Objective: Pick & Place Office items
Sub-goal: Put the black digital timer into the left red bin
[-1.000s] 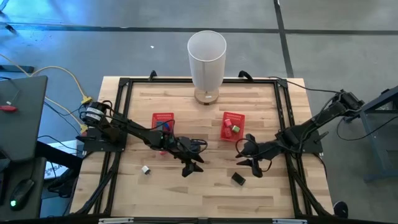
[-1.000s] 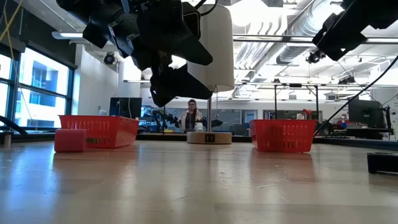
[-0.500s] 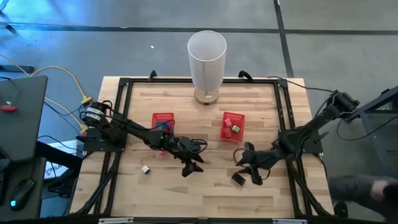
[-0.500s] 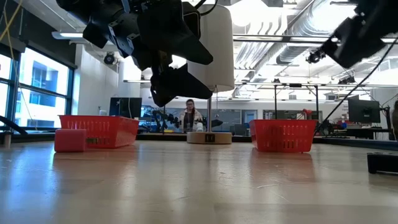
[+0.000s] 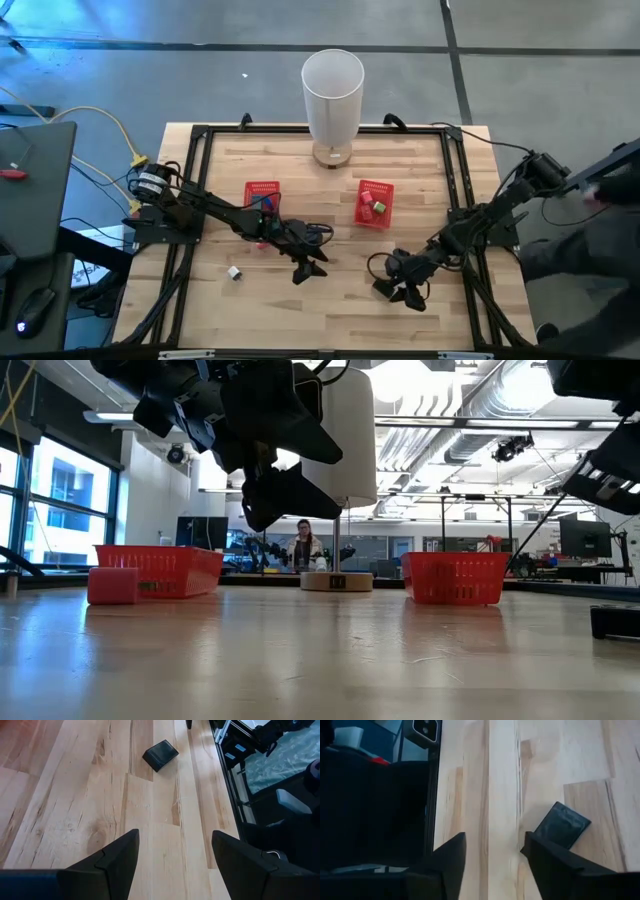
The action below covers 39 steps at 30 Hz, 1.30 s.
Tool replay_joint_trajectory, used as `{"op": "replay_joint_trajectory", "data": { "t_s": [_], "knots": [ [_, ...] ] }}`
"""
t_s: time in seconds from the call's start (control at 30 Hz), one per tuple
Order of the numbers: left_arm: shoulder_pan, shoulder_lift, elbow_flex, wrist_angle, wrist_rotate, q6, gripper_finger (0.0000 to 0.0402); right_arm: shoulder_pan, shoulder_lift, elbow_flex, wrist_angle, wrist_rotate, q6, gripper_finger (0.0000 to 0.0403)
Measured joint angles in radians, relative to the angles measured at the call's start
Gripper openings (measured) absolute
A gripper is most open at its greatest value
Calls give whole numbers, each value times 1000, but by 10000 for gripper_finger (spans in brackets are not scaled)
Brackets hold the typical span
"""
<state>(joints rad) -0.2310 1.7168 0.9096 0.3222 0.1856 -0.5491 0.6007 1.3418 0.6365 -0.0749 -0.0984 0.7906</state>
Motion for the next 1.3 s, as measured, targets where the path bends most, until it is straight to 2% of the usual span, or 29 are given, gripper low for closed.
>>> {"op": "replay_joint_trajectory", "data": {
  "t_s": [0.27, 0.37, 0.5, 0.63, 0.73, 0.8, 0.9, 1.13, 1.2, 1.3],
  "knots": [
    [0, 0, 0, 0, 0, 0, 244, 6, 0, 0, 2, -14, -1, 252],
    [0, 0, 0, 0, 0, 0, 244, 16, 0, 0, 0, -26, 59, 256],
    [0, 0, 0, 0, 0, 0, 244, 47, 0, 0, -22, -94, 102, 255],
    [0, 0, 0, 0, 0, 0, 244, 74, 0, 0, -61, -86, 96, 256],
    [0, 0, 0, 0, 0, 0, 244, 67, 0, 0, -119, -73, 158, 255],
    [0, 0, 0, 0, 0, 0, 244, 72, 0, 0, -171, -4, 240, 255],
    [0, 0, 0, 1, 0, 0, 244, 104, -1, 0, -235, 101, 269, 256],
    [0, 0, -1, 37, -50, -1, 244, 229, -59, 0, -317, 270, 423, 254],
    [0, 0, -1, 53, -53, 0, 244, 278, -92, 0, -333, 360, 464, 254],
    [-4, 0, -1, 63, -66, 5, 244, 359, -126, 0, -378, 564, 506, 254]
  ]
}}
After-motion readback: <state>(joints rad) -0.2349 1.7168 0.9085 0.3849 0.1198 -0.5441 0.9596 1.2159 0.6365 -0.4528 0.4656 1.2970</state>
